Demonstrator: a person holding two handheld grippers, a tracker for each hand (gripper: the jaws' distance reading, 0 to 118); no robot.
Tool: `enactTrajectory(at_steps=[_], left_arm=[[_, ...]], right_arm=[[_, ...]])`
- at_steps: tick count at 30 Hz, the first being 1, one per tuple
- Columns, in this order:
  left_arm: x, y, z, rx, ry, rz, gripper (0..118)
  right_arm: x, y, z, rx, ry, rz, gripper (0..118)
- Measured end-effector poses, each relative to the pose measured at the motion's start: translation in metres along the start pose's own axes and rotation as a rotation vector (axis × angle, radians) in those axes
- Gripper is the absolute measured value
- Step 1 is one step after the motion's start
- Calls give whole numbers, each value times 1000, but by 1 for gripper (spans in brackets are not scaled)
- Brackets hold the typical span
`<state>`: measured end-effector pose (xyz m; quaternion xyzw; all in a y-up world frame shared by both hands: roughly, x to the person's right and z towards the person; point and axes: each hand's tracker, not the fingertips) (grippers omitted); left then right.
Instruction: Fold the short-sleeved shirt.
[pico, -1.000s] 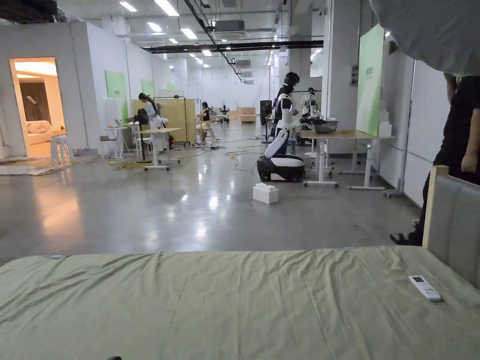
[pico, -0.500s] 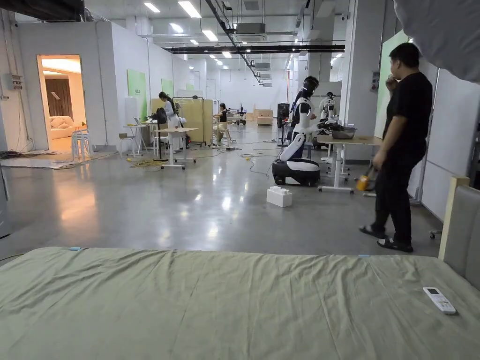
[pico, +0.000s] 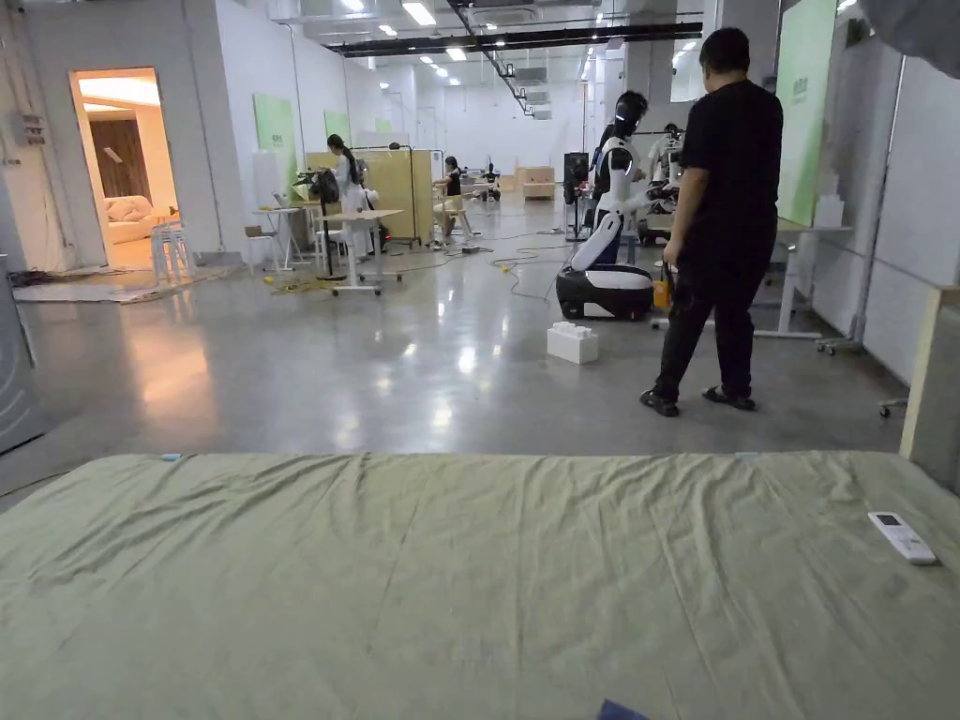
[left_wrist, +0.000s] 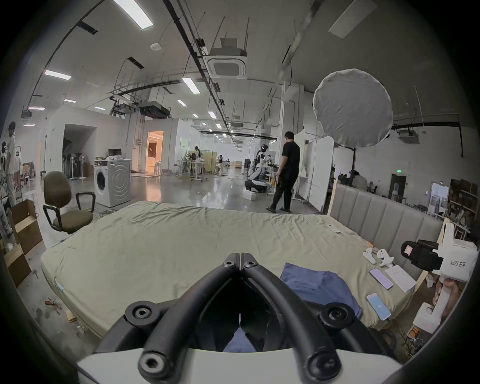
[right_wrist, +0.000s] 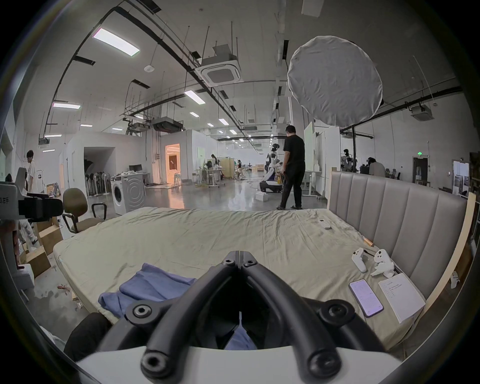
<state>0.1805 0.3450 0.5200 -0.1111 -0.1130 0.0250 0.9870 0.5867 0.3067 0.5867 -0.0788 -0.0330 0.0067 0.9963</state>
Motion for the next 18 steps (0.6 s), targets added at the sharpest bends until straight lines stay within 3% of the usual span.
enactTrajectory(at_steps=[4, 12, 13, 16, 17, 18], left_arm=[[-8, -5, -18, -42, -32, 35, 0], [-36, -22, -101, -221, -44, 82, 1], [-42, -27, -122, -273, -40, 111, 8], [-56, -48, -191, -421, -38, 158, 68], [-58, -56, -214, -459, -38, 148, 78], [-60, -65, -240, -501, -60, 142, 78]], right_arm=[[4, -11, -8, -61, 5, -57, 0], [14, -42, -20, -146, -17, -86, 0], [16, -47, -23, -166, -24, -100, 0], [26, -62, -30, -221, -43, -158, 0], [29, -66, -32, -234, -50, -170, 0], [33, -70, -32, -243, -58, -177, 0]])
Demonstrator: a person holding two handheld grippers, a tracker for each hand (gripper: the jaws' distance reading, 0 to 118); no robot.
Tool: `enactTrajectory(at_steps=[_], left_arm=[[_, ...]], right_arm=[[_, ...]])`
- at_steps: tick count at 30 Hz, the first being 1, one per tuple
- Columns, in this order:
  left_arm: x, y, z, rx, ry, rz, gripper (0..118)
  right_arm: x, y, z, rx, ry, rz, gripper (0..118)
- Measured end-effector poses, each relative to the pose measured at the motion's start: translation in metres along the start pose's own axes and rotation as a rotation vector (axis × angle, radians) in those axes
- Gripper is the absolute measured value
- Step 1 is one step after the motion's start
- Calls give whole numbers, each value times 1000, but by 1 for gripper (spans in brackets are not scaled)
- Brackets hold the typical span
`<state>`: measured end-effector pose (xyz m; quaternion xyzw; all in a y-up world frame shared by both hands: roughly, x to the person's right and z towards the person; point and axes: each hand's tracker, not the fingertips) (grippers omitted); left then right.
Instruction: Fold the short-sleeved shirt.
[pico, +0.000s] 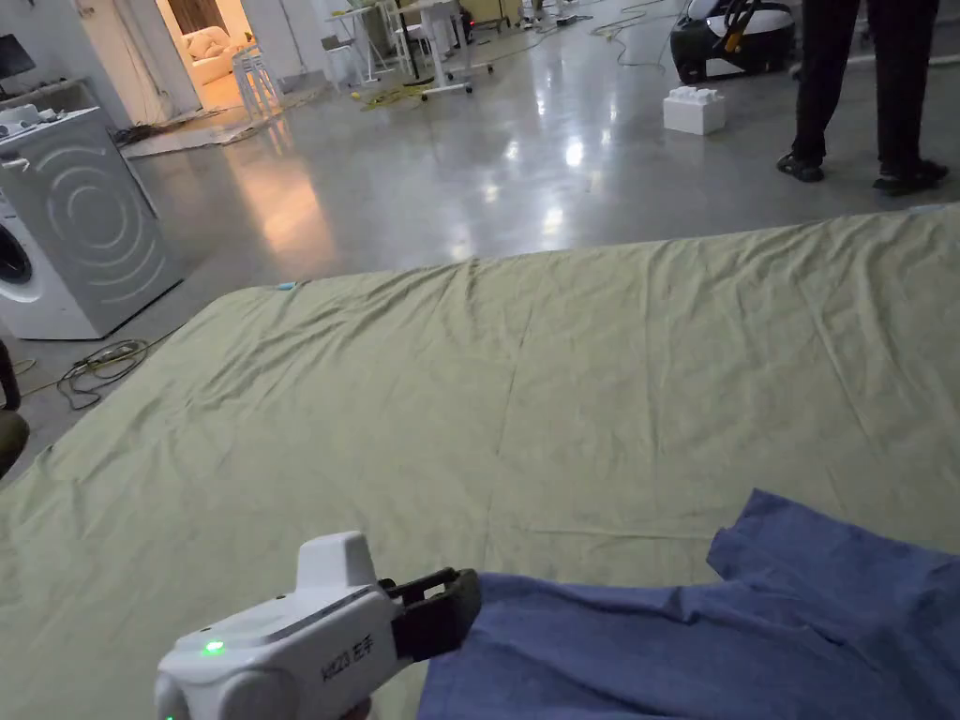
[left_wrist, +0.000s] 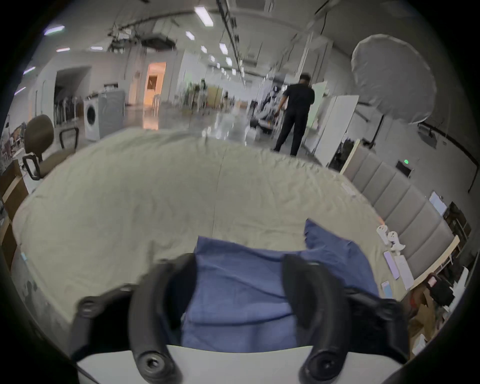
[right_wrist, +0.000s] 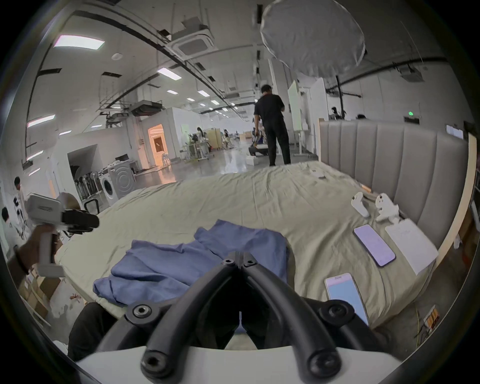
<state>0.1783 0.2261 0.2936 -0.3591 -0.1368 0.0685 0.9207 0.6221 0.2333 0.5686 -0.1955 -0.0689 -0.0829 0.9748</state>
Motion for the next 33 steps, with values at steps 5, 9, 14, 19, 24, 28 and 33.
enactTrajectory(at_steps=[5, 9, 14, 19, 24, 28, 33], left_arm=[[-12, 20, -102, -127, 53, -33, 78], [-17, 18, -156, -261, 96, -86, 78], [-17, 4, -183, -316, 135, -106, 40], [1, -3, -191, -331, 144, -168, 9], [6, 1, -201, -383, 157, -187, 8], [-2, 10, -206, -426, 144, -165, 8], [-8, 12, -207, -441, 133, -100, 8]], right_arm=[[18, -12, 0, -62, -62, -38, 0], [31, -21, 6, -93, -116, -72, 0], [42, -30, 4, -139, -152, -90, 0], [42, -32, -5, -168, -142, -81, 0], [35, -10, -33, -148, -54, -7, 0], [35, 44, -97, -159, 37, 159, 6], [44, 91, -226, -411, 134, 222, 97]])
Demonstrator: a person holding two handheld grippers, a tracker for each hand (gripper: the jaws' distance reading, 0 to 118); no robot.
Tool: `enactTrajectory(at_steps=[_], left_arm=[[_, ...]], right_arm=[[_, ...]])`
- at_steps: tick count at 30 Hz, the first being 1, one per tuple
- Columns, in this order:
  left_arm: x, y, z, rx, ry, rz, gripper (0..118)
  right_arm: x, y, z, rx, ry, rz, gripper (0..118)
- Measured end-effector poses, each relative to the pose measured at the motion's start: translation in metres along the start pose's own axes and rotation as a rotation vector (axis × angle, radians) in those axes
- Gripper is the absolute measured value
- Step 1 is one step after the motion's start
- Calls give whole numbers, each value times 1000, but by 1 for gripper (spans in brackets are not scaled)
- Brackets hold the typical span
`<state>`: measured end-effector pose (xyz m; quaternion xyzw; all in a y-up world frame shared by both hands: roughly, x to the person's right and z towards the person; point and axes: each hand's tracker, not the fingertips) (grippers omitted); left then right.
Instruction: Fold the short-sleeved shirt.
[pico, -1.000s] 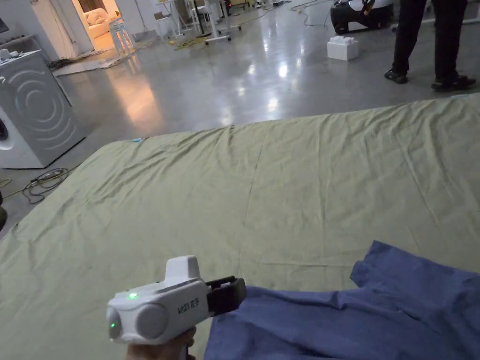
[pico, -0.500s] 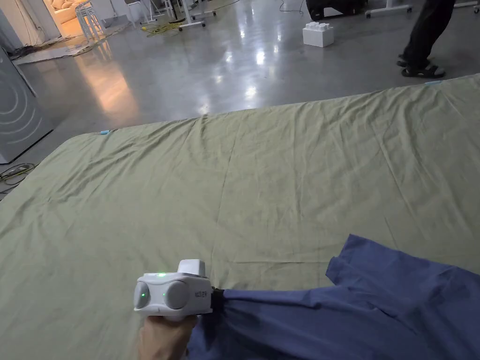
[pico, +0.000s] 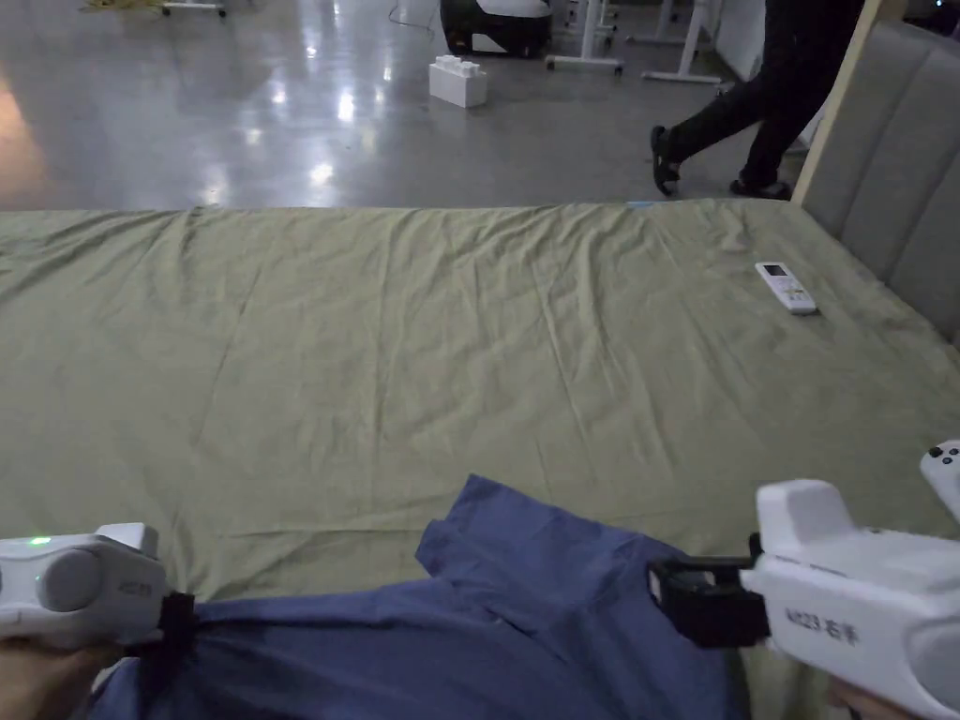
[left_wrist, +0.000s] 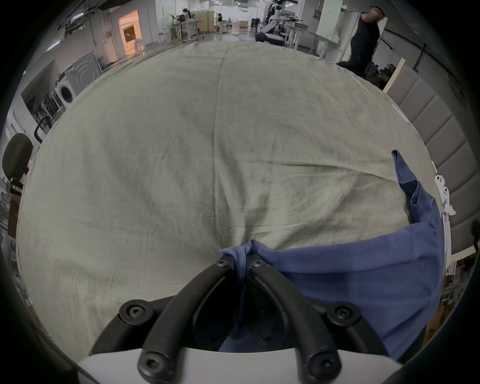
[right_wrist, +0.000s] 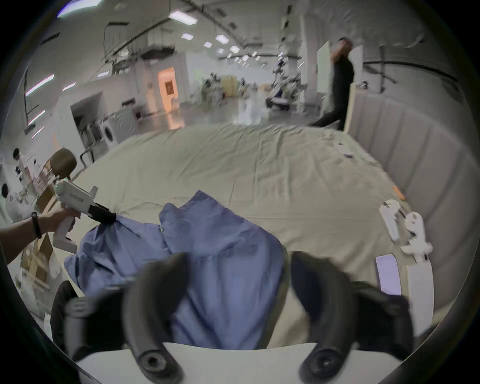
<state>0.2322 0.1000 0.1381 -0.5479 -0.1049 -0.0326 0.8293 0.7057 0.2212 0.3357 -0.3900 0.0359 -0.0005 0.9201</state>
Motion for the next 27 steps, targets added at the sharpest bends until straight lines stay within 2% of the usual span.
enactTrajectory(at_steps=[2, 4, 6, 10, 13, 14, 16, 18, 21, 22, 23, 27], left_arm=[[1, 1, 5, -17, -16, 13, 8], [0, 2, 5, -32, -29, 27, 8], [0, 5, 7, -40, -37, 22, 8], [-13, 6, 8, -38, -93, 82, 8], [-19, 6, 9, -41, -120, 107, 7], [-20, 7, 9, -40, -124, 111, 7], [-17, 5, 9, -36, -123, 111, 7], [-13, 4, 9, -30, -107, 95, 7], [-5, 2, 11, -18, -75, 71, 7], [-3, 1, 11, -12, -65, 69, 7], [-2, -1, 11, -5, -56, 65, 7], [-5, -6, 27, 65, -52, 60, 7]], right_arm=[[11, 24, -43, -74, 12, 51, 97], [15, 43, -86, -186, -13, 40, 95], [18, 53, -126, -239, 15, 65, 95], [14, 62, -191, -324, 13, 156, 95], [12, 61, -225, -389, -30, 179, 96], [12, 59, -229, -390, -16, 182, 99], [14, 58, -221, -375, -13, 177, 96], [11, 54, -208, -326, 13, 194, 71], [4, 48, -199, -292, 51, 209, 21], [3, 47, -199, -292, 72, 200, 10], [2, 46, -199, -296, 81, 190, 3], [-2, 48, -185, -292, 82, 148, 2]])
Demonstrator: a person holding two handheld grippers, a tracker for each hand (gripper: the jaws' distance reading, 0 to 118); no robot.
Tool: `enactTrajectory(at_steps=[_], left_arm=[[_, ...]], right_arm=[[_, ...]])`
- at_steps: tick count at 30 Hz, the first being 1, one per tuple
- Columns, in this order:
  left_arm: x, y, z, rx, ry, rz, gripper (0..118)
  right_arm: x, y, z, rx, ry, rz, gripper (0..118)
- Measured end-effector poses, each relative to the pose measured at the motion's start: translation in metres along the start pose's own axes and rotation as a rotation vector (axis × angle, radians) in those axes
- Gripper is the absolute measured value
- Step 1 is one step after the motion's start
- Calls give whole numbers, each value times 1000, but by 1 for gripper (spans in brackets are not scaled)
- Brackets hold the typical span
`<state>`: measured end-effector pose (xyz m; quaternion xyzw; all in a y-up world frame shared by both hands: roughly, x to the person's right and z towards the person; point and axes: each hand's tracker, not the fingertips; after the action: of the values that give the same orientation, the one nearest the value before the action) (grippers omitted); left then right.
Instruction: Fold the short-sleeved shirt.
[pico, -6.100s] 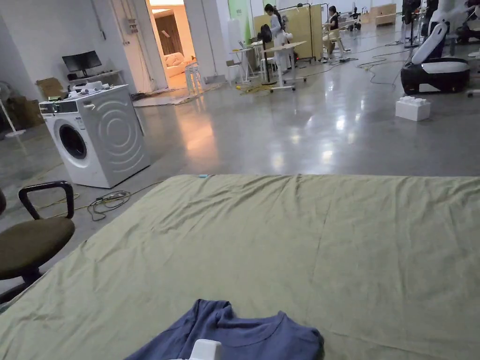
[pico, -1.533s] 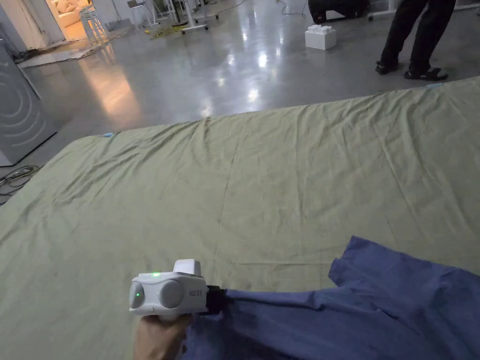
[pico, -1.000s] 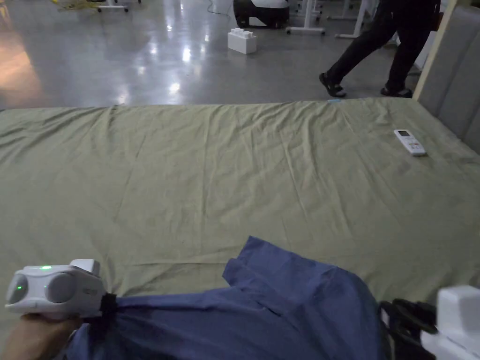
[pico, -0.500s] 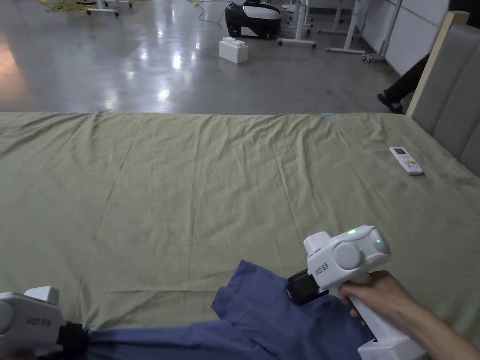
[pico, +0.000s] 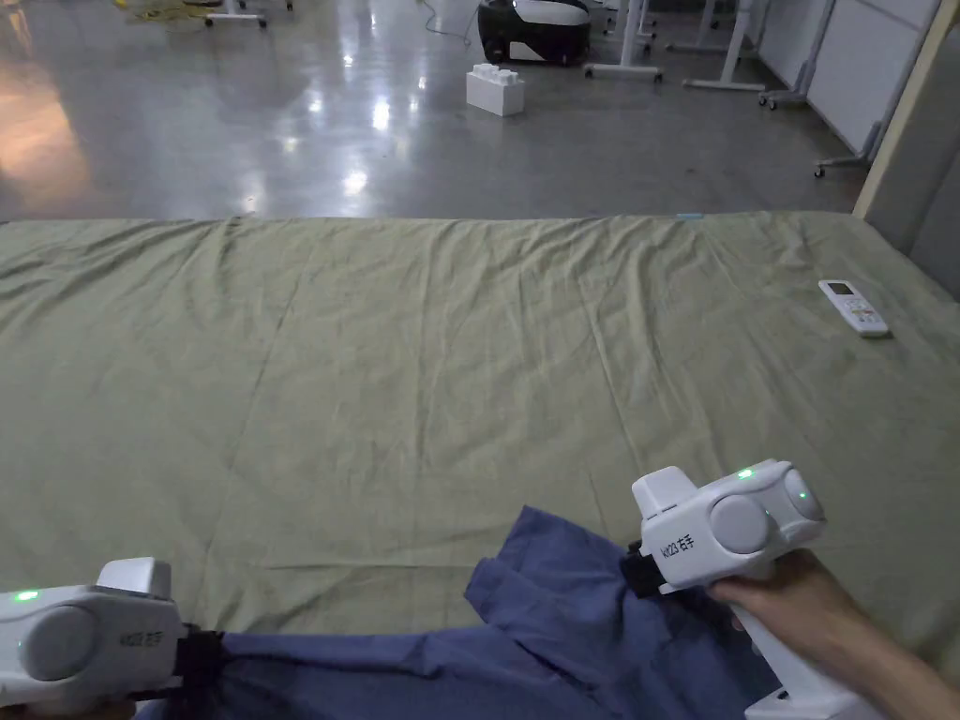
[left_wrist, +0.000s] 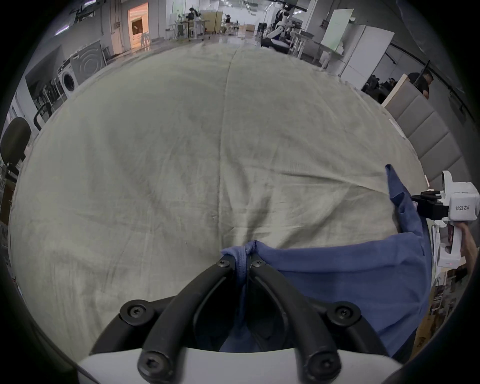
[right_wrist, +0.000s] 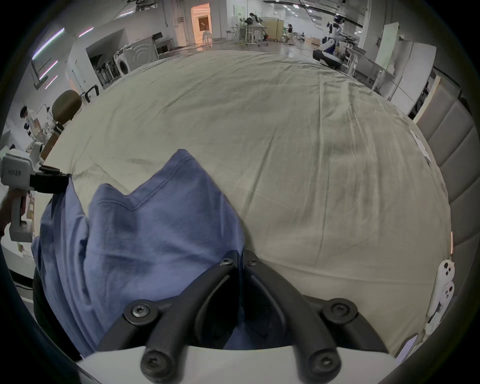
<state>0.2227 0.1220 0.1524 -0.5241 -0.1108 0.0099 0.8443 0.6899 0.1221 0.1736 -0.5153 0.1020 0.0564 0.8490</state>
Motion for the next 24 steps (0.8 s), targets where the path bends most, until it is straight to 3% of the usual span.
enactTrajectory(at_steps=[3, 5, 7, 12, 14, 20, 24], left_arm=[[-3, -8, 41, 125, -97, 9, 7], [-5, -11, 74, 202, -125, 19, 7], [-6, -17, 115, 288, -141, 14, 7], [-2, -31, 227, 486, -208, -9, 7], [3, -37, 274, 598, -198, -54, 7], [19, -34, 394, 831, -243, -98, 7], [15, -22, 455, 921, -193, -119, 7]], right_arm=[[-1, -2, 44, 132, 23, -54, 2], [0, -5, 86, 230, 52, -141, 2], [-6, -15, 143, 362, 15, -163, 2], [-14, -38, 260, 572, -4, -174, 2], [-23, -45, 307, 670, -75, -166, 2], [-34, -49, 423, 894, -142, -185, 2], [-35, -40, 483, 1002, -218, -187, 2]])
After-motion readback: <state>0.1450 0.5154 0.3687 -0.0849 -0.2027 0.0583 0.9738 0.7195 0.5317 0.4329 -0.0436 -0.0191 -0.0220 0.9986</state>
